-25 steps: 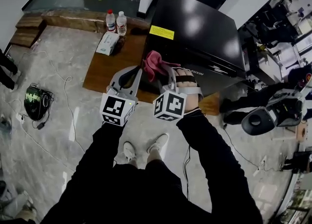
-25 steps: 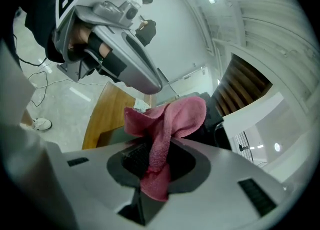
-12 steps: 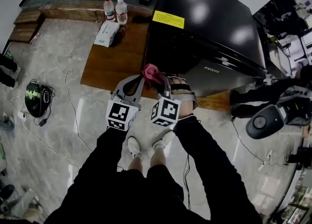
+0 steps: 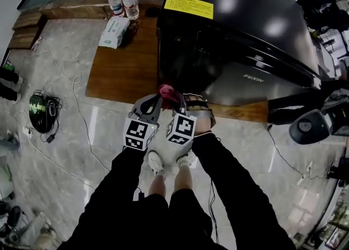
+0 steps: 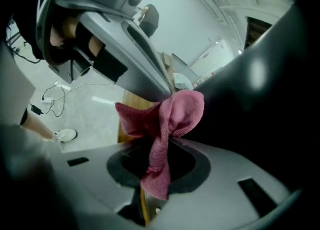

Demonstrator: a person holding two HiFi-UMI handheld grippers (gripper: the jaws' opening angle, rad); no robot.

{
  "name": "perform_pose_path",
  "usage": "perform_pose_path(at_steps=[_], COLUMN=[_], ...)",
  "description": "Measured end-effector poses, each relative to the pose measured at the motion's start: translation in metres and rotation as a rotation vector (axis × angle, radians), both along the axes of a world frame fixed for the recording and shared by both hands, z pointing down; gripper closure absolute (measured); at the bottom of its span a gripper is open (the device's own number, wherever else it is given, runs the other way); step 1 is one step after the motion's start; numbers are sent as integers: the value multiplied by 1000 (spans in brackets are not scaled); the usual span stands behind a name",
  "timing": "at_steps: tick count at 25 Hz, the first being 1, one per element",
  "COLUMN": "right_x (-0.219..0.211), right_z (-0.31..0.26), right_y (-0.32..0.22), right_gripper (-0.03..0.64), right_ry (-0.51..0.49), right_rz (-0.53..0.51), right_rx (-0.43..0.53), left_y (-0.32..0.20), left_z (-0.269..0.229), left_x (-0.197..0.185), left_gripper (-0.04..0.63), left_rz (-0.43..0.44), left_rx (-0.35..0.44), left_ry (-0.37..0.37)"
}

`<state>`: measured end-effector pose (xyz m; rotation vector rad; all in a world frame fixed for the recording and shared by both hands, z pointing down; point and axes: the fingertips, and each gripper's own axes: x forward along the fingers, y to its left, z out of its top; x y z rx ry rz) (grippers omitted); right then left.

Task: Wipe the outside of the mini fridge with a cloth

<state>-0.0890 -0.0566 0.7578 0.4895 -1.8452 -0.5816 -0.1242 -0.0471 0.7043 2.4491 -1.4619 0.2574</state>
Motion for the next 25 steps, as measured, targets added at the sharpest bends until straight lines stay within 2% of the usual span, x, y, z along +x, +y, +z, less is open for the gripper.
perform_pose_path(at_steps=[8, 12, 19, 25], right_x=[1, 0, 2, 36], right_z=[56, 60, -16, -100], right_y=[-2, 1, 30, 60], right_gripper=[526, 526, 526, 526], right_ry=[27, 3, -123, -171], right_rz=[35, 47, 32, 72], right_rx=[-81, -137, -73, 9], left_y=[0, 7, 28, 58], left_z=[39, 34, -23, -87], left_x=[-10, -14, -10, 18], left_gripper=[589, 589, 589, 589], left_rz=[-16, -33, -28, 15], left_rx=[-77, -100, -48, 21], left_ry=[-28, 8, 48, 43])
